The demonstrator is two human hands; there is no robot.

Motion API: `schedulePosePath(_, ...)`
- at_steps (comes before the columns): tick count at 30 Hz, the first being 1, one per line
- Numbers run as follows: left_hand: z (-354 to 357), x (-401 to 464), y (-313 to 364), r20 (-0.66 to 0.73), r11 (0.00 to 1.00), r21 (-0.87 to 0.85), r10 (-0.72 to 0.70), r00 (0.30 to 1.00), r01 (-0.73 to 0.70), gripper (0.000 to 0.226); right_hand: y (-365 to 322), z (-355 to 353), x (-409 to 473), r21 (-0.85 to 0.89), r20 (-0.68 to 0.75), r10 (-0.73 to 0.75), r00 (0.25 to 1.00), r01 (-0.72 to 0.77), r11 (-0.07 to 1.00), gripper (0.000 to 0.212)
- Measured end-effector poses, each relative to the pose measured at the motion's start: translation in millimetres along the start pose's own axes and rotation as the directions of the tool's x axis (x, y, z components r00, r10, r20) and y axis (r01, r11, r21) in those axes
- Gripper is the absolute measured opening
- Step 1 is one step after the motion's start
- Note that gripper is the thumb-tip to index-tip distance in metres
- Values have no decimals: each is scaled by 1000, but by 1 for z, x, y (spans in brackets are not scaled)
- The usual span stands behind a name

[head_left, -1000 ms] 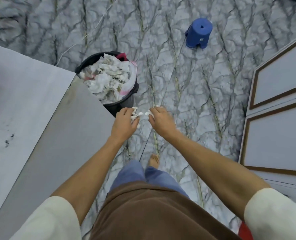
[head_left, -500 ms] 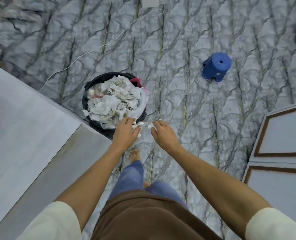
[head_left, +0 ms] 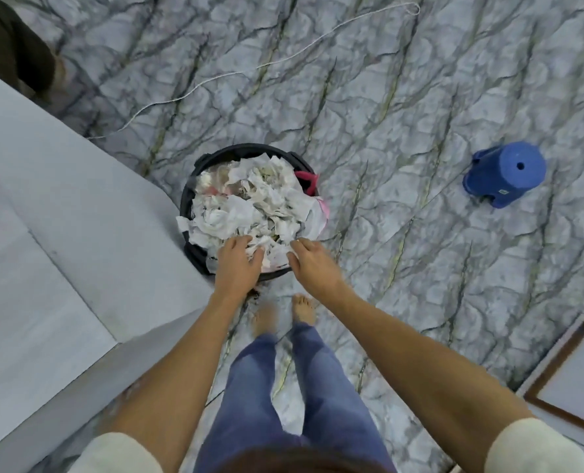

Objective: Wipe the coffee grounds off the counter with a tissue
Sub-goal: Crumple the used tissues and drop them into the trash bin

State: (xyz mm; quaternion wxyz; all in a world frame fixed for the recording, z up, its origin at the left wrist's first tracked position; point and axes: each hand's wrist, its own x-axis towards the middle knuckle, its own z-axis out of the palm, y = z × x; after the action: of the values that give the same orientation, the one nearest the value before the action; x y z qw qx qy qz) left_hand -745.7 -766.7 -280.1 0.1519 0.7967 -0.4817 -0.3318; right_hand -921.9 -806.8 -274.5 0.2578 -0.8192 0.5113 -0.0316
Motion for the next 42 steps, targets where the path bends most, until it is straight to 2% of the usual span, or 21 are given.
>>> schedulePosePath(6,39,51,-5,-53,996,-23,-87,995,86,39,41,28,61,59,14,-37,999,36,998,23)
schedulePosePath(11,64,84,-22,-89,996,13,-87,992,89,35,59,56,100,57,51,-57,997,54,997,31)
schedulePosePath(18,85,109,-49,-134,996,-5,-94,987,94,35,66,97,146,39,64,-145,987,143,989,29)
schedulePosePath(21,87,120,-57,-170,996,-15,-94,981,93,32,66,110,160,17,64,-151,986,151,988,38)
schedulePosePath(25,92,128,-66,-133,992,75,-89,987,99,39,70,119,162,-33,226,-70,972,80,996,61)
schedulePosePath(28,99,125,-63,-122,987,113,-102,987,116,47,76,121,153,-93,266,-37,963,64,994,70)
schedulePosePath(33,95,116,-59,-140,990,67,-116,983,127,58,74,110,145,-71,223,-38,974,55,996,72)
schedulePosePath(37,77,101,-46,-161,989,52,-127,979,137,56,63,86,140,-24,220,-19,975,25,999,69)
schedulePosePath(42,44,74,-30,-145,986,63,-146,979,157,53,47,43,121,-46,229,-28,973,40,998,68)
